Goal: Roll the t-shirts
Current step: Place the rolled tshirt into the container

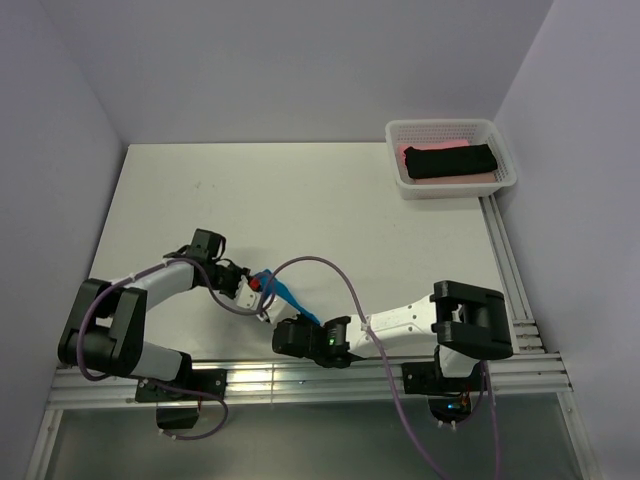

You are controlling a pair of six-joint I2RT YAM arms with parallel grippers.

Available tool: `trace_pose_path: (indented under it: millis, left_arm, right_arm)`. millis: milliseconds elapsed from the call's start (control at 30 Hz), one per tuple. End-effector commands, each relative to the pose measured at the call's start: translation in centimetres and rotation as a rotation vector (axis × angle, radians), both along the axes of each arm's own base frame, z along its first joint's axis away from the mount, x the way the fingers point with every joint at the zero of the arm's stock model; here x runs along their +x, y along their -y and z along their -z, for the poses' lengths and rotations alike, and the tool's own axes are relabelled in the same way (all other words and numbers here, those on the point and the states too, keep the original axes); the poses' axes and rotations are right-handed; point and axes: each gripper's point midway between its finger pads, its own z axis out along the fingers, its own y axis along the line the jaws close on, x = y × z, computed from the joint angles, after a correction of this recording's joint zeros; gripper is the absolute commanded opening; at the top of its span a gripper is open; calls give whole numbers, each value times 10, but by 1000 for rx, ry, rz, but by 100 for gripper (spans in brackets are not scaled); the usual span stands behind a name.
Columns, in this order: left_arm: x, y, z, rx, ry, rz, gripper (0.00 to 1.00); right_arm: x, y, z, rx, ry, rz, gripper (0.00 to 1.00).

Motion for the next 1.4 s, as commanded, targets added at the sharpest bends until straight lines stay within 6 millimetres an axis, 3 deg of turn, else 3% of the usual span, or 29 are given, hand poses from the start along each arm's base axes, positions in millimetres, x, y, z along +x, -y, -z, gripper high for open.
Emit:
trace_pose_path:
  millis: [0,133,167,500,767,800,900,933,1367]
  left_arm:
    - [-6,4,9,66,-38,37,1]
    - [-4,10,2,55,-94,29,1]
    - [-5,11,2,58,-98,38,1]
    - [-12,7,10,106,-42,67,0]
    - [-11,8,8,111,-49,71,0]
    - [-11,8,7,110,-47,71,1]
    - [-12,8,8,114,-56,73,0]
    - [-11,8,7,115,-54,74,0]
    - [-10,7,6,129,-55,74,1]
  right_arm:
    - [-14,23,26,-7,-144,98,0]
    - [-11,31,26,-9,-145,140,1]
    - [-12,32,28,-17,-156,140,21]
    - [-10,35,27,5,-163,178,73]
    - [-2,36,10,-13,-91,197,77]
    - [-2,35,5,-13,-72,193,92]
    - [-4,35,0,-38,-48,193,93]
    - [-2,36,-5,-48,-27,199,100]
    - [3,34,-24,-79,78,169,100]
